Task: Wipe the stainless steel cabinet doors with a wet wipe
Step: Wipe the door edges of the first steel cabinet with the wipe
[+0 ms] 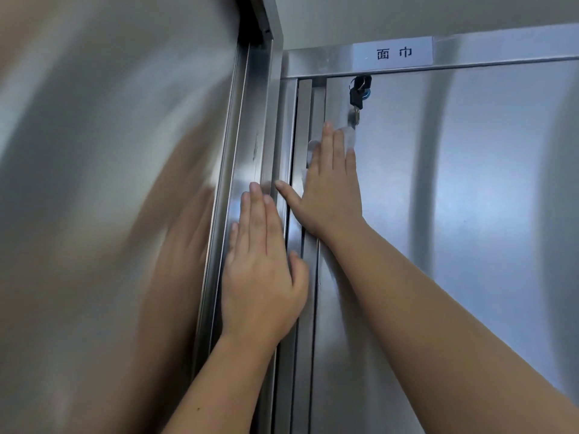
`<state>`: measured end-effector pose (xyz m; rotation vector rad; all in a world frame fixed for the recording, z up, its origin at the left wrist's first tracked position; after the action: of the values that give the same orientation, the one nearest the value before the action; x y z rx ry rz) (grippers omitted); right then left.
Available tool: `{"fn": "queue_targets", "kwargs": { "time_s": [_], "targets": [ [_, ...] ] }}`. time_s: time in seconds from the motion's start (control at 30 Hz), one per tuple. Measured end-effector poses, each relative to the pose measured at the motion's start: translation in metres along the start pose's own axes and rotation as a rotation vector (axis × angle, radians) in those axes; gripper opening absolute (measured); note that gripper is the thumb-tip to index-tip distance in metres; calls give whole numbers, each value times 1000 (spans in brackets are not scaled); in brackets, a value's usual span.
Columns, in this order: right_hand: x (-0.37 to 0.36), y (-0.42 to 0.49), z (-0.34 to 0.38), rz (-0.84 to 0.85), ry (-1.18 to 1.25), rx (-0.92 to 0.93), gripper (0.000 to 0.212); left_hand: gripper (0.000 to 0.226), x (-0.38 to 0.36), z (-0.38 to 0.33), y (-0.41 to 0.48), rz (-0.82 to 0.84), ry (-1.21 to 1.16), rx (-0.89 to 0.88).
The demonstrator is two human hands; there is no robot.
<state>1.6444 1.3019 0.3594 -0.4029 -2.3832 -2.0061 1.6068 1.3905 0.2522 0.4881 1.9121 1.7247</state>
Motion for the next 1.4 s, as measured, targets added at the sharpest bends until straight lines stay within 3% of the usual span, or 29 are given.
{"fn": "queue_targets", "kwargs": {
  "time_s": [0.3, 0.9, 1.4],
  "targets": [
    [-5, -54, 9, 16, 112, -29, 83, 65, 3, 0, -17, 20, 17, 30],
    [-22, -150, 28, 131, 73, -52, 85, 67, 12, 9, -109, 202, 17, 91],
    [-41, -230, 42, 227, -53, -36, 82, 64, 19, 19, -151, 253, -51, 65]
  ]
}}
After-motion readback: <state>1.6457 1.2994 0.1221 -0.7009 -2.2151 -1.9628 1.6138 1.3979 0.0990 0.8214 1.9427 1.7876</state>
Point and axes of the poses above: each hand's wrist, its own y-axis towards the middle knuckle, its own x-axis out of the back of the hand, z = x × y, the point moved 9 cm from there along y, towards the middle knuckle, and after that the axes turned 5 degrees about -z, right-handed, at the moved point
